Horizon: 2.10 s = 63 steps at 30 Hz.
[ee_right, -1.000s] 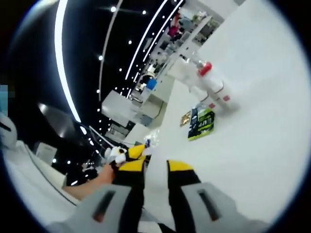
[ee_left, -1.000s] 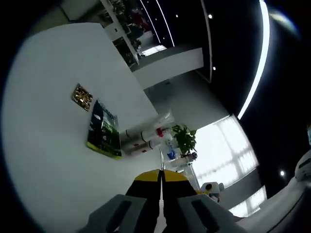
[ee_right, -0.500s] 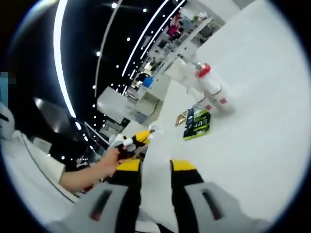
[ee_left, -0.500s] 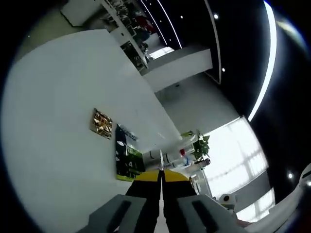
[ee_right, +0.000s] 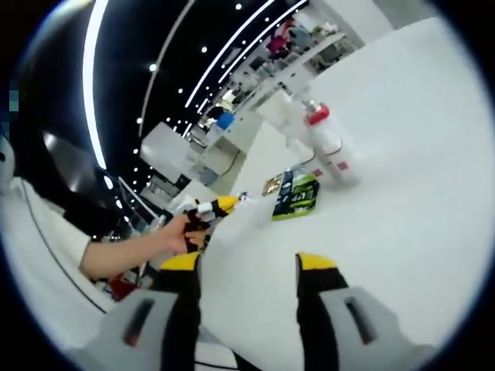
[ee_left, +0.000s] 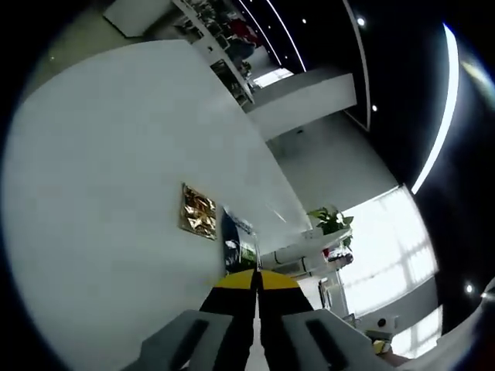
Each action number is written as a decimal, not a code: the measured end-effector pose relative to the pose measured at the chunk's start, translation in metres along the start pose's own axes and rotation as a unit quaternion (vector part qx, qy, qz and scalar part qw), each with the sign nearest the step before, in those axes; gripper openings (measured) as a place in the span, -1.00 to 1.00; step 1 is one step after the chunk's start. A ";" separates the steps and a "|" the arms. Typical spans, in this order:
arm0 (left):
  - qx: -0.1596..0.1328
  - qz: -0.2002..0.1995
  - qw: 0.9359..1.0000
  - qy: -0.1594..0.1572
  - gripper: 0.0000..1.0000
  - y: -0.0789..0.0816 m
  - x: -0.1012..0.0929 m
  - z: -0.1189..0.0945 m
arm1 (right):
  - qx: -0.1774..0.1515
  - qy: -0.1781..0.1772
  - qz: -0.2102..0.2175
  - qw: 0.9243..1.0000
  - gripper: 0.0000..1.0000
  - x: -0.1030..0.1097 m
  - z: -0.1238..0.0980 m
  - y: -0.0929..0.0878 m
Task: Arrange the skincare products in the storage area until every visible bottle or jar stands upright without overlapping.
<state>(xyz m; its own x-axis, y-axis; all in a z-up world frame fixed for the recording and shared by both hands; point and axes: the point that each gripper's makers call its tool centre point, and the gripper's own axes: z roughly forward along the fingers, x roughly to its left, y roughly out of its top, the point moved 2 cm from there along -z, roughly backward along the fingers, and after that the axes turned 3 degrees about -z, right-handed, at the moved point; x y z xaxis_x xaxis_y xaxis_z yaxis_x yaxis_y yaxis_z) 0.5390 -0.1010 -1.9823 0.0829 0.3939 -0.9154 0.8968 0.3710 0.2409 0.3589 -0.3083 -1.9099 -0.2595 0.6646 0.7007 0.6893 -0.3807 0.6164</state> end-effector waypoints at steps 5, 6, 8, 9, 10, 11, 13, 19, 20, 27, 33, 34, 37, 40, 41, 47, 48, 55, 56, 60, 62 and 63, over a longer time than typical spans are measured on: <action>0.021 0.009 0.999 0.033 -1.00 0.003 0.023 0.005 | 0.003 -0.009 0.007 1.000 -0.04 -0.007 -0.002 0.001; 0.027 0.011 0.999 0.038 -1.00 0.004 0.028 0.005 | 0.004 -0.010 0.007 1.000 -0.04 -0.008 -0.002 0.002; 0.030 0.010 0.999 0.043 -1.00 0.004 0.032 0.007 | 0.005 -0.012 0.007 1.000 -0.05 -0.009 -0.001 0.002; 0.031 0.009 0.998 0.044 -1.00 0.003 0.033 0.007 | 0.005 -0.012 0.009 1.000 -0.05 -0.009 -0.001 0.003; 0.036 0.011 0.998 0.047 -1.00 0.004 0.038 0.008 | 0.005 -0.013 0.011 1.000 -0.05 -0.010 0.000 0.004; 0.046 0.019 0.997 0.059 -1.00 0.002 0.043 0.008 | 0.006 -0.014 0.012 1.000 -0.05 -0.010 0.000 0.004; 0.053 0.023 0.996 0.065 -1.00 -0.001 0.042 0.010 | 0.007 -0.015 0.013 1.000 -0.05 -0.010 0.001 0.005; 0.057 0.028 0.994 0.086 -1.00 -0.005 0.044 0.011 | 0.009 -0.016 0.013 1.000 -0.07 -0.013 0.002 0.007; 0.059 0.028 0.994 0.090 -1.00 -0.006 0.045 0.011 | 0.009 -0.016 0.014 1.000 -0.07 -0.013 0.002 0.008; 0.066 0.024 0.990 0.125 -0.99 -0.009 0.052 0.011 | 0.012 -0.018 0.014 1.000 -0.08 -0.014 0.003 0.005; 0.068 0.030 0.988 0.134 -0.98 -0.008 0.051 0.012 | 0.009 -0.021 0.012 1.000 -0.10 -0.015 0.001 0.004; 0.069 0.032 0.988 0.135 -0.98 -0.008 0.051 0.012 | 0.009 -0.022 0.013 1.000 -0.10 -0.015 0.001 0.004; 0.071 0.038 0.987 0.141 -0.96 -0.008 0.050 0.012 | 0.007 -0.022 0.013 1.000 -0.10 -0.015 -0.001 0.003; 0.070 0.036 0.986 0.145 -0.92 -0.006 0.050 0.013 | 0.005 -0.021 0.013 1.000 -0.10 -0.014 -0.001 0.003; 0.071 0.035 0.986 0.144 -0.90 -0.006 0.049 0.013 | 0.005 -0.021 0.013 1.000 -0.10 -0.014 -0.001 0.003; 0.075 0.044 0.984 0.156 -0.83 -0.005 0.048 0.009 | 0.000 -0.019 0.010 1.000 -0.11 -0.011 -0.002 0.003; 0.075 0.042 0.984 0.156 -0.80 -0.004 0.047 0.008 | -0.001 -0.018 0.011 1.000 -0.11 -0.011 -0.002 0.003; 0.056 0.122 0.976 0.170 -0.69 0.011 0.040 0.002 | -0.005 -0.021 0.013 1.000 -0.12 -0.011 -0.006 -0.001; 0.056 0.140 0.977 0.153 -0.71 0.011 0.032 0.005 | -0.006 -0.021 0.014 1.000 -0.13 -0.011 -0.007 -0.002; 0.081 0.231 0.959 0.143 -0.73 0.008 0.020 0.016 | -0.006 -0.024 0.017 1.000 -0.13 -0.011 -0.009 -0.006; 0.100 0.257 0.951 0.141 -0.73 0.004 0.019 0.022 | -0.006 -0.026 0.019 0.999 -0.14 -0.011 -0.010 -0.007; 0.116 0.291 0.938 0.148 -0.73 0.001 0.019 0.025 | -0.007 -0.026 0.020 0.999 -0.14 -0.011 -0.011 -0.008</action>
<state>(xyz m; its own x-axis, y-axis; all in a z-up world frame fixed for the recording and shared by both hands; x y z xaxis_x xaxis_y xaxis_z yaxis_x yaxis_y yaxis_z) 0.5522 -0.1139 -2.0078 0.4937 0.7023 -0.5128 0.8107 -0.1584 0.5636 0.3488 -0.3199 -1.9181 -0.1970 0.6811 0.7052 0.6882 -0.4162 0.5942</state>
